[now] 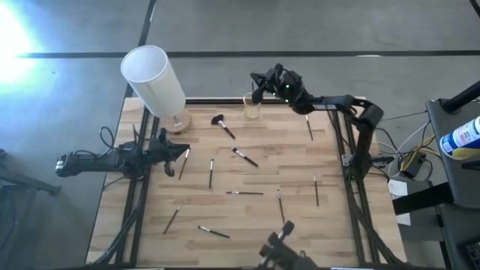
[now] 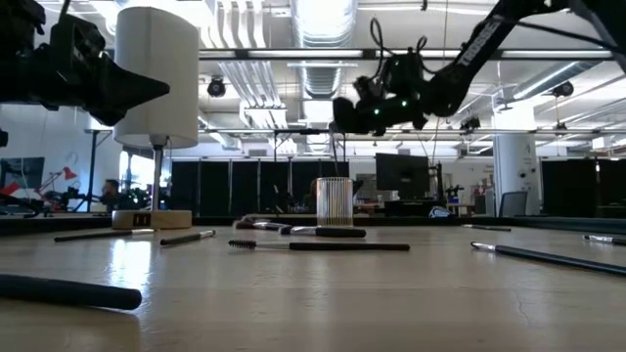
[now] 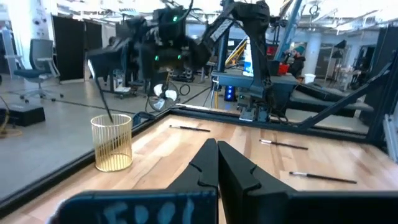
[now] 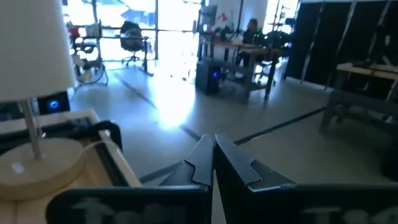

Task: Put items in baskets/containers
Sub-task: Put the eyeshadow brush into the gold container

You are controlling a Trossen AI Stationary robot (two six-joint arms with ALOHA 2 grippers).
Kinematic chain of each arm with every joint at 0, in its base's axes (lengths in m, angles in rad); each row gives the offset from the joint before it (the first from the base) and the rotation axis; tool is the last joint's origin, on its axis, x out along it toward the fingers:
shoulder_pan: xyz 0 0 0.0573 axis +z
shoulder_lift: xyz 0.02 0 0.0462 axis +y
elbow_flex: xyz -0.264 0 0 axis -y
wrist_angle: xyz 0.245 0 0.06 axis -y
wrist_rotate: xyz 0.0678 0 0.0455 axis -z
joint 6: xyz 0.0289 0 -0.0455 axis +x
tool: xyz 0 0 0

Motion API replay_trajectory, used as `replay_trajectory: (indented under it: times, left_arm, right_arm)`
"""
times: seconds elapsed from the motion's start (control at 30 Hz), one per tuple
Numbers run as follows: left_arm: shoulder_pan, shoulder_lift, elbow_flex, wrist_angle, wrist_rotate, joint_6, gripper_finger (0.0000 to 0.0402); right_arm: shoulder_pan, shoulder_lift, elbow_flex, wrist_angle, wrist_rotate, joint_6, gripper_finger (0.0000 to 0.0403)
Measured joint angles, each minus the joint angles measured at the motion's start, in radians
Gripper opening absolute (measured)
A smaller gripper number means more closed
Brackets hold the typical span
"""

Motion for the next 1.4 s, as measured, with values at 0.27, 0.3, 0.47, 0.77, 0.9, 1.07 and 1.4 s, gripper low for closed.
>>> replay_trajectory:
  times: [0.27, 0.3, 0.47, 0.77, 0.9, 1.07, 1.4]
  left_arm:
    - [0.000, 0.000, 0.000, -0.003, 0.000, -0.037, 0.0000]
    - [0.000, 0.000, 0.000, -0.003, 0.000, -0.041, 0.0000]
    - [0.000, 0.005, 0.000, -0.007, 0.001, -0.043, 0.0000]
    - [0.000, 0.005, 0.000, -0.001, 0.001, -0.060, 0.0000]
    - [0.000, 0.005, 0.000, 0.001, 0.002, -0.071, 0.0000]
    - [0.000, 0.006, 0.000, 0.001, 0.010, -0.086, 0.0000]
    - [-0.010, 0.108, 0.005, -0.017, 0.016, -0.163, 0.0000]
  right_arm:
    - [0.000, 0.095, 0.015, -0.001, -0.006, 0.018, 0.0008]
    - [0.000, 0.098, 0.014, 0.003, -0.006, 0.026, 0.0008]
    - [0.001, 0.084, 0.007, -0.061, -0.007, 0.062, 0.0008]
    - [0.000, -0.022, 0.008, -0.269, 0.020, 0.104, 0.0055]
    - [0.002, -0.048, 0.006, -0.352, 0.017, 0.126, 0.0081]
    - [0.017, -0.129, -0.001, -0.535, 0.018, 0.068, 0.0069]
    - [0.136, -0.416, -0.323, -0.442, 0.021, 0.025, 0.0011]
